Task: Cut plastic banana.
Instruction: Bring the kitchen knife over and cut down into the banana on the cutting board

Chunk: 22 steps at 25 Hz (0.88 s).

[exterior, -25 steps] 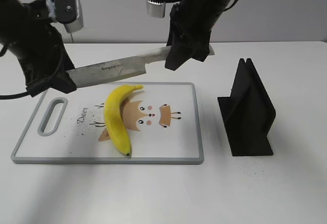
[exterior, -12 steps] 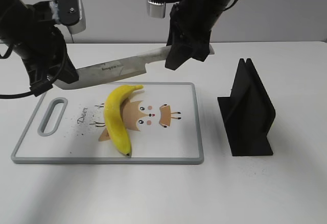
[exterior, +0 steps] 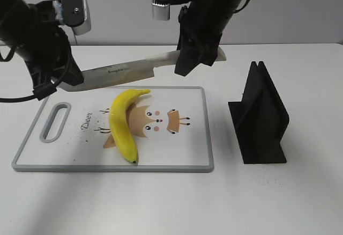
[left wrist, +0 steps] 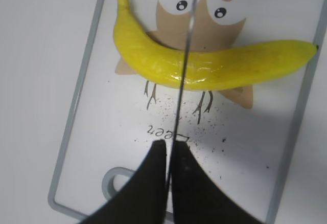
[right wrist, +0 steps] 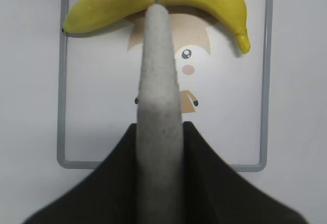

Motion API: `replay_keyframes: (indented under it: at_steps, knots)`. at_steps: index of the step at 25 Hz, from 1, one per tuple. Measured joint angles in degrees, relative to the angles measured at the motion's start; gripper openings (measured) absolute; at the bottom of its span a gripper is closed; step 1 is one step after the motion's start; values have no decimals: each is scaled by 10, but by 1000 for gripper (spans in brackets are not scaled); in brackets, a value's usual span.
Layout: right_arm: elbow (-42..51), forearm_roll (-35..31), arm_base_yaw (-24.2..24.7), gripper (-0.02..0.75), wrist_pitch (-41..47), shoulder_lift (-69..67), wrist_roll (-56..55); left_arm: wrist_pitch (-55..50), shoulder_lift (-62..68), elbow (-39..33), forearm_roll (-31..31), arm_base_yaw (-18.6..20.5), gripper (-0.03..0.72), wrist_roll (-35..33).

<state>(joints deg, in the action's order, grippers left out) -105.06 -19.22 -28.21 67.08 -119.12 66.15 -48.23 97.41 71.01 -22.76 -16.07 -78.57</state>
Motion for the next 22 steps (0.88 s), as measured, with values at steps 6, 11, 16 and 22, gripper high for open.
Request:
replay_keyframes:
  at_steps: [6, 11, 16, 22]
  knots:
    - [0, 25, -6, 185, 10, -18, -29, 4, 4, 0, -1, 0, -10, -4]
    - [0, 78, -29, 185, 2, -42, -50, 0, 10, 0, 1, 0, -10, -2]
    - [0, 105, -38, 185, -1, -51, -63, 2, 25, 0, 0, -2, -10, 0]
    - [0, 135, -38, 185, 5, -61, -84, 20, 50, 0, -4, -16, -10, 3]
